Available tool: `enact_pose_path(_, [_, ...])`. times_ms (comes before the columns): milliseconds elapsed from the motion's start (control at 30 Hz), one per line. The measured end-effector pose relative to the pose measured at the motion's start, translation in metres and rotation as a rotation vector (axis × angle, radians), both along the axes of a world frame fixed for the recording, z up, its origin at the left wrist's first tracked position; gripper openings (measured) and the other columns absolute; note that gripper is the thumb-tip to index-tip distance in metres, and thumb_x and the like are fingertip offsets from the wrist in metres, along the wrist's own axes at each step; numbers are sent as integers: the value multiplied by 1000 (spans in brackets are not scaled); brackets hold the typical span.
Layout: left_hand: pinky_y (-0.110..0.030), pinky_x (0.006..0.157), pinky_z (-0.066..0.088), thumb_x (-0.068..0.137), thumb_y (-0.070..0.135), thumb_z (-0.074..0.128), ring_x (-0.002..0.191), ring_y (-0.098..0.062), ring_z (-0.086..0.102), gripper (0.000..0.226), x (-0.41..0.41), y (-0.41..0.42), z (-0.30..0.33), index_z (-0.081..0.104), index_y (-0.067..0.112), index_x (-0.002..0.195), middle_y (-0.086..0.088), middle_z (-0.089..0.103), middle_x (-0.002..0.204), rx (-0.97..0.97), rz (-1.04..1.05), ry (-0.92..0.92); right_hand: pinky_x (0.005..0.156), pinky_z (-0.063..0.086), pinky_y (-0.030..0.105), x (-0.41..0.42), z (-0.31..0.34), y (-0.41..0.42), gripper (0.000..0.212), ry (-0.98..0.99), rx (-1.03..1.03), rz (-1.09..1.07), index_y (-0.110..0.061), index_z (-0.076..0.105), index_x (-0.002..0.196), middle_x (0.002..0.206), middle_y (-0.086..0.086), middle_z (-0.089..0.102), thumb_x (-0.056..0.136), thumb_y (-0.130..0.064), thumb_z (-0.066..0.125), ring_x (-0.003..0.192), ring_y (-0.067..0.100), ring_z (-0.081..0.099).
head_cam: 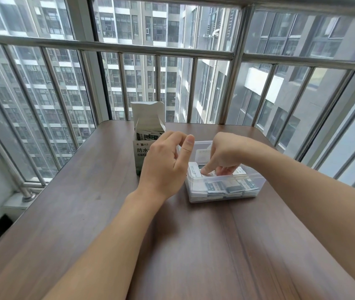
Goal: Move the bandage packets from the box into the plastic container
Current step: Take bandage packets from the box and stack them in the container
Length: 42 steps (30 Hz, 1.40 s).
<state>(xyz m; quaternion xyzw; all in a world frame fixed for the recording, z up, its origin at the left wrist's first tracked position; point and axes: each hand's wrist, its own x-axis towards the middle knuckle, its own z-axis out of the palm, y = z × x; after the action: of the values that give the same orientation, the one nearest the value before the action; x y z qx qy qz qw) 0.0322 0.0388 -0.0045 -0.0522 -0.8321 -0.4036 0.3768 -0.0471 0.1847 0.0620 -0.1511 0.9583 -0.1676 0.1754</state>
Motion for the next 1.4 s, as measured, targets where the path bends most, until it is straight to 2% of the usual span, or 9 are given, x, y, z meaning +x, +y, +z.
enact_pose_path(167, [-31, 68, 45, 99, 47, 45, 69, -9, 54, 34, 1, -1, 3, 66, 22, 88, 16, 58, 83, 38, 41, 64, 54, 61, 28, 5, 16, 7, 36, 2, -70, -2, 9, 73, 88, 67, 14, 75, 78, -22, 88, 53, 20, 72])
enact_pose_path(267, [-39, 73, 50, 91, 23, 61, 80, -11, 53, 12, 7, -11, 9, 63, 15, 99, 8, 59, 94, 104, 215, 301, 51, 57, 20, 11, 32, 9, 24, 138, -148, 77, 1, 75, 95, 75, 10, 76, 86, -21, 79, 53, 10, 71])
enact_pose_path(367, [-54, 88, 48, 67, 9, 65, 108, -27, 51, 52, 8, -35, 10, 52, 9, 118, 5, 47, 117, 189, 383, 447, 53, 50, 10, 24, 49, -5, 12, 373, -410, 268, -11, 76, 100, 84, 0, 73, 90, -18, 74, 61, 4, 65])
enact_pose_path(533, [-43, 105, 51, 54, 10, 68, 135, -15, 44, 108, 1, -57, -17, 23, 35, 150, 5, 34, 153, 558, 99, -126, 65, 43, 1, 41, 58, -58, 15, 546, -282, 560, -19, 78, 103, 97, -11, 72, 91, -12, 74, 73, -7, 60])
enact_pose_path(633, [-28, 97, 55, 47, 13, 91, 123, -10, 59, 132, -6, -59, -30, 18, 35, 154, 3, 50, 144, 560, -12, -284, 85, 55, 23, 29, 50, -85, 17, 637, -127, 535, -17, 79, 100, 101, -4, 73, 92, -5, 70, 88, 11, 65])
enact_pose_path(767, [-16, 77, 57, 51, -6, 96, 107, -12, 67, 100, -12, -64, -34, 49, 17, 136, -6, 68, 123, 551, -23, -279, 71, 57, 36, 20, 40, -103, 21, 679, 49, 464, -15, 76, 100, 100, 4, 68, 88, -1, 66, 82, 23, 64])
enact_pose_path(1067, [-48, 92, 59, 35, 12, 93, 110, -31, 66, 98, -17, -74, -42, 51, 20, 123, -11, 62, 121, 562, -17, -218, 75, 61, 37, 13, 36, -98, 18, 518, -111, 446, -23, 80, 79, 76, -16, 62, 79, -5, 81, 80, 19, 71])
enact_pose_path(1300, [-26, 82, 59, 36, -2, 90, 110, -29, 65, 96, -17, -85, -40, 51, 13, 122, -10, 60, 121, 578, -125, -273, 78, 62, 36, 3, 39, -97, 17, 482, -38, 545, -18, 82, 88, 79, -10, 69, 83, -2, 77, 80, 18, 71])
enact_pose_path(1400, [-28, 84, 60, 38, -8, 91, 114, -32, 65, 95, -15, -87, -40, 52, 10, 123, -15, 61, 125, 589, -146, -284, 59, 59, 26, -6, 44, -99, 17, 417, -23, 545, -15, 82, 91, 85, -2, 75, 85, -1, 75, 66, 17, 70])
